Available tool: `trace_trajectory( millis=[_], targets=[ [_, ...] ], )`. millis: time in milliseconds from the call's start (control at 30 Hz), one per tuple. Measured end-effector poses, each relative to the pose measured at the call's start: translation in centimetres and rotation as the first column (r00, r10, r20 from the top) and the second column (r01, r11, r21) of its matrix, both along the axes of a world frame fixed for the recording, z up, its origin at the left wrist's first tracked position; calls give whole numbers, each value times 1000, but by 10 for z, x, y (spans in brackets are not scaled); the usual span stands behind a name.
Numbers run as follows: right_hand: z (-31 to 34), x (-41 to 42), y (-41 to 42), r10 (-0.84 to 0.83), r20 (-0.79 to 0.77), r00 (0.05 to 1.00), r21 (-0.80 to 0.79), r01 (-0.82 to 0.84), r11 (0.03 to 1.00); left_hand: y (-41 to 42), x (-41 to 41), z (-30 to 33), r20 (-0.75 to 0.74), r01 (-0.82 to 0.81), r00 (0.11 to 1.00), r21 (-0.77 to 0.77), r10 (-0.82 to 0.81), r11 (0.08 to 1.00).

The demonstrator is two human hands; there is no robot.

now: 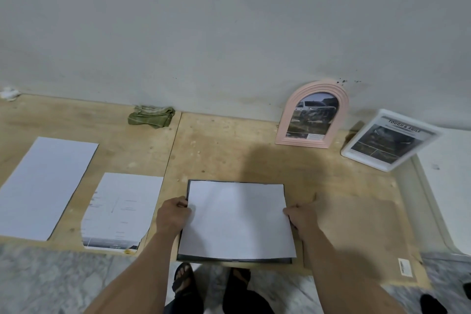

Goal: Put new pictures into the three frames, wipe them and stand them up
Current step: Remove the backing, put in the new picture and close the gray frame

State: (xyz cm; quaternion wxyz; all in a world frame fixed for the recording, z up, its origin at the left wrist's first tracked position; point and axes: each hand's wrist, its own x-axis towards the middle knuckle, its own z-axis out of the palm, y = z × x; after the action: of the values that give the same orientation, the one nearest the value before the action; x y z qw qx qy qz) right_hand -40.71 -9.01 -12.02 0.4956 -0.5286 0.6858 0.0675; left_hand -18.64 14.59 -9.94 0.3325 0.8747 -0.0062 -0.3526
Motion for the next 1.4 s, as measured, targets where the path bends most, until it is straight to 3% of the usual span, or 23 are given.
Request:
trace_trajectory(
  millis=[367,767,900,1067,1267,1400],
  targets=[
    [-2,-2,-1,60,57,997,2,-60,998,-3,2,-7,67,-4,998,36,2,999],
    [0,0,3,134,20,991,-168,-129,977,-1,-1,-7,45,-1,999,12,0,1000],
    [2,3,3,137,1,991,-212,-134,968,-2,-2,-6,100,97,990,65,-104,993],
    [15,4,7,121,6,993,-259,-116,959,-5,-4,-1,208,223,938,247,-276,943],
    [32,-4,25,99,-32,995,-307,-104,946,-20,9,3,273,249,916,188,-294,950],
    [36,-8,37,57,-8,998,-203,-58,978,-40,-1,12,277,350,885,136,-374,927]
  ],
)
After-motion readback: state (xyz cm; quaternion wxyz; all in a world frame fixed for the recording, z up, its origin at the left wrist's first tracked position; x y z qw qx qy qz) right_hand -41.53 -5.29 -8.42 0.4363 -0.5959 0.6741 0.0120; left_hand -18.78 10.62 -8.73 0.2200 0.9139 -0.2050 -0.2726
